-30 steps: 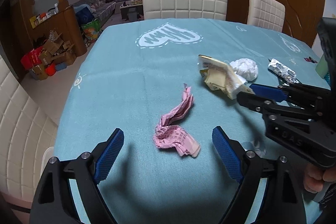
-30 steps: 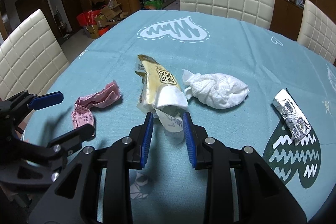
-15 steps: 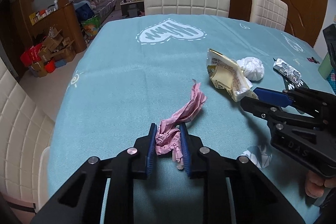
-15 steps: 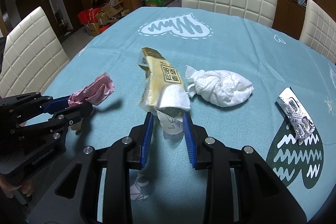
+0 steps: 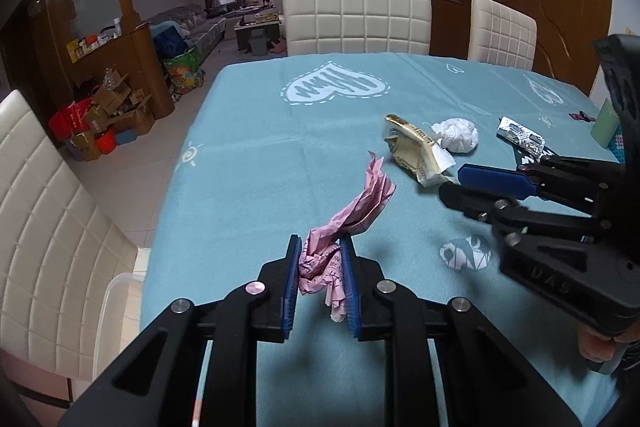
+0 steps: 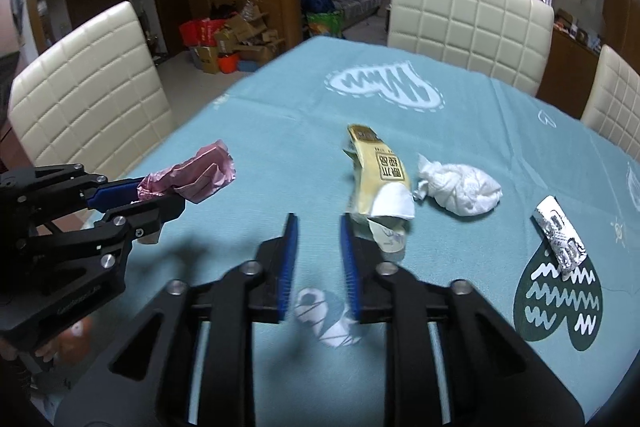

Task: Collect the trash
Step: 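Grasp the pink wrapper with the left gripper while the right holds the yellow bag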

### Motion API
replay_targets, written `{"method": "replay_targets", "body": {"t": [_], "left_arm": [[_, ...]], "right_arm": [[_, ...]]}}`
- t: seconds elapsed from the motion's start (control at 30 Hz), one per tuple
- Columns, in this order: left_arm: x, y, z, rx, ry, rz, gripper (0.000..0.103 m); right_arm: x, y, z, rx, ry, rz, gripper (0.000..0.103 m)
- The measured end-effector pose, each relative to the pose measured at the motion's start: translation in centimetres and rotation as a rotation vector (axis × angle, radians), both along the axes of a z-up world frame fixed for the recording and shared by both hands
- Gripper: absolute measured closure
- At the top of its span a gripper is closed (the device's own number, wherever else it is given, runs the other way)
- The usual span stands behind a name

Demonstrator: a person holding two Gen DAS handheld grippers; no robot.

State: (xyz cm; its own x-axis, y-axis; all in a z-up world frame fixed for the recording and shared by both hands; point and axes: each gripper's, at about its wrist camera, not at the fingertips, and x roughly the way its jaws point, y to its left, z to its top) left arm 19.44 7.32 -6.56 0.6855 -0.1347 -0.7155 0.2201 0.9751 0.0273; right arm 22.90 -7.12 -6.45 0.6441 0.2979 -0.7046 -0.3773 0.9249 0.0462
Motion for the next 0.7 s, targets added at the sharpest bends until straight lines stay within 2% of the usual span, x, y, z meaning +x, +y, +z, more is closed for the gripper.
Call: {"method": "replay_targets", "body": {"t": [0.17, 0.27, 0.3, 0.33, 0.37, 0.4, 0.43, 0.47, 0.5, 0.6, 0.7], "left_arm": [[-1.6, 1.0, 1.0, -0.007, -0.021, 0.02, 0.084], [-1.7, 1.3, 1.2, -0.016, -0.018, 0.032, 0.083], [-1.6, 1.3, 1.2, -0.016, -0.018, 0.035, 0.083], [-1.5, 1.3, 1.1, -0.016, -0.017, 0.037, 0.083], [-1.3, 1.3, 1.0, -0.019, -0.014, 0.036, 0.083], [-1.0, 1.3, 0.8, -0.023, -0.009, 0.037, 0.083], [-0.6, 1.3, 0.7, -0.025, -0.005, 0.037, 0.083], [-0.4, 1.3, 0.6, -0.027, -0.004, 0.035, 0.083], [0.0, 1.2, 0.5, -0.025, -0.004, 0.031, 0.083], [1.2, 0.8, 0.0, -0.018, 0.004, 0.024, 0.083], [2.4, 0.6, -0.5, -0.009, 0.011, 0.021, 0.083]], "right_arm": [[-1.0, -0.9, 1.0, 0.0, -0.028, -0.034, 0.093], [-0.5, -2.1, 0.8, 0.025, 0.005, -0.042, 0.089], [-0.2, -2.4, 0.7, 0.029, 0.017, -0.045, 0.077], [0.1, -2.7, 0.6, 0.027, 0.017, -0.067, 0.044], [0.2, -2.9, 0.7, 0.025, -0.005, -0.084, 0.022], [0.1, -3.1, 0.9, 0.022, -0.055, -0.104, 0.004], [0.1, -2.9, 1.0, -0.001, -0.088, -0.11, 0.004], [0.4, -2.6, 0.9, -0.017, -0.083, -0.103, 0.006], [1.1, -2.3, 0.6, -0.035, -0.063, -0.1, 0.013], [3.0, -1.9, -0.6, -0.051, -0.016, -0.095, 0.025], [4.8, -1.7, -2.3, -0.067, 0.022, -0.096, 0.027]]}}
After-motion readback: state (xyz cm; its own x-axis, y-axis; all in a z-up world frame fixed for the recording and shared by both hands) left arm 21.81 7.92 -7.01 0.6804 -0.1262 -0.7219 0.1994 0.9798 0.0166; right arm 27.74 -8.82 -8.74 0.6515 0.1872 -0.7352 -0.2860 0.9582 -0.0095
